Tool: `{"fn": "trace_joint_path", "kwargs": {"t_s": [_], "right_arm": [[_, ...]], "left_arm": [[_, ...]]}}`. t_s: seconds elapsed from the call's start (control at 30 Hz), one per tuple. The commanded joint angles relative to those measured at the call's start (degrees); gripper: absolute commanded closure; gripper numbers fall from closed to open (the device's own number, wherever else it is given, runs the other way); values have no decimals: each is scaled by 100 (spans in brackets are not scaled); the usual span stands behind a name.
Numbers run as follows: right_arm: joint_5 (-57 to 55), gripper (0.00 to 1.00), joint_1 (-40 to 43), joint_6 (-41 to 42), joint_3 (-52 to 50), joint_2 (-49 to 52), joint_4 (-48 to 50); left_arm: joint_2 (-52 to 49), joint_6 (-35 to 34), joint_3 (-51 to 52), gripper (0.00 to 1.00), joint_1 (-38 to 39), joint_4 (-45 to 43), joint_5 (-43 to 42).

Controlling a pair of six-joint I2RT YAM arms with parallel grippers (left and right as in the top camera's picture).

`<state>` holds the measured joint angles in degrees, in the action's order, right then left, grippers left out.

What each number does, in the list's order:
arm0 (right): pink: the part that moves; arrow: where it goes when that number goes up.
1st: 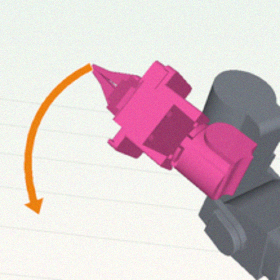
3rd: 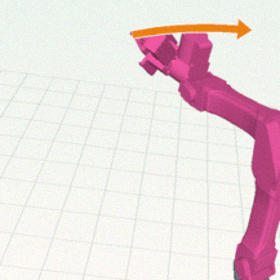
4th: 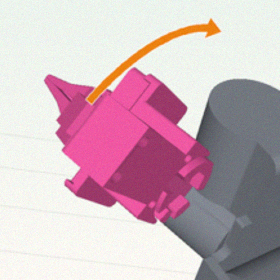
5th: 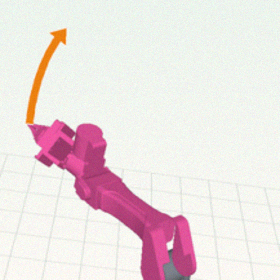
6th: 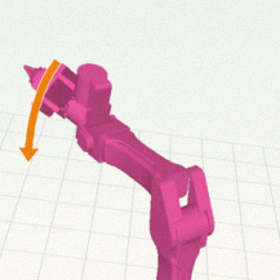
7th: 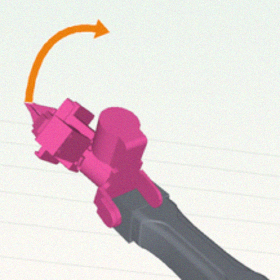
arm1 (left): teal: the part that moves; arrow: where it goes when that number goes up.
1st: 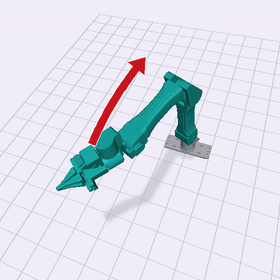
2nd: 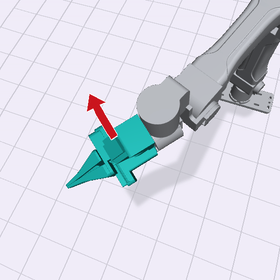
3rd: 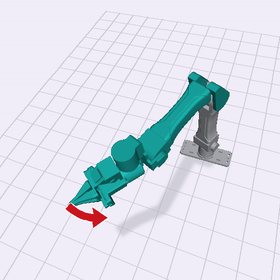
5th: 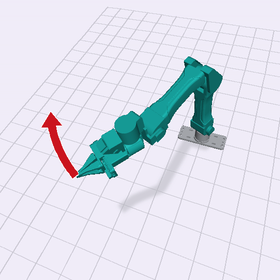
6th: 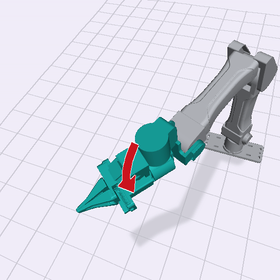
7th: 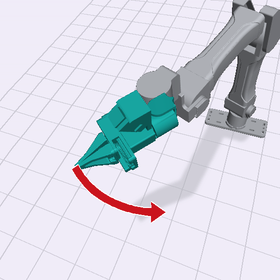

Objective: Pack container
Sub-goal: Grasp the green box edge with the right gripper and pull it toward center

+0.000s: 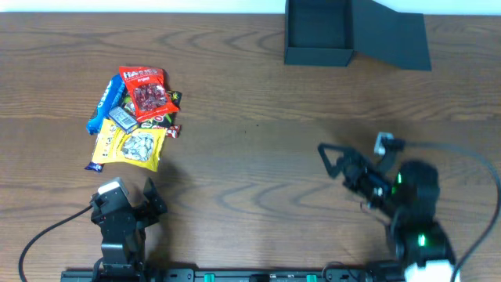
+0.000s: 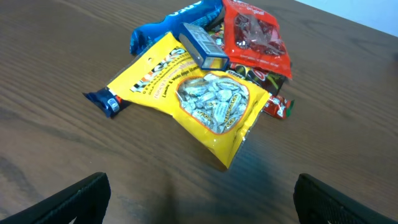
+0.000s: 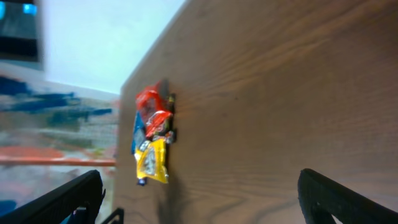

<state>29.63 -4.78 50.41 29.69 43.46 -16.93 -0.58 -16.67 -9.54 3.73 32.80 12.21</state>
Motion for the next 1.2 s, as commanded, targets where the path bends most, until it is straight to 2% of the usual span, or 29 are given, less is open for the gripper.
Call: {"fn": "trace_joint_path", "kwargs": {"t_s": [0.0, 0.13, 0.3, 0.43, 0.63, 0.87, 1.0, 1.17], "right_arm": [[-275, 1, -72, -376, 841, 1121, -256], [-863, 1, -173, -74, 2022, 2514, -791], [-1451, 1, -260, 780, 3571, 4063, -992], [-1585, 2, -282, 1403, 4791, 5139, -1182], [-1864, 5, -278, 2072, 6800, 6736, -2212], [-1561, 4, -273, 2835, 8850, 8533, -2957], [-1464, 5, -214, 2973, 9637, 9245, -3353], [-1458, 8, -72, 2959, 9853, 9613, -3554]], "left_arm": [[33, 37, 85, 5, -39, -22, 15], [33, 37, 85, 5, -39, -24, 15], [33, 37, 85, 5, -39, -22, 15], [33, 37, 85, 5, -39, -22, 17], [33, 37, 85, 5, -39, -24, 15], [33, 37, 85, 5, -39, -22, 17], [33, 37, 85, 5, -39, -22, 15], [33, 37, 85, 5, -39, -22, 17]]}}
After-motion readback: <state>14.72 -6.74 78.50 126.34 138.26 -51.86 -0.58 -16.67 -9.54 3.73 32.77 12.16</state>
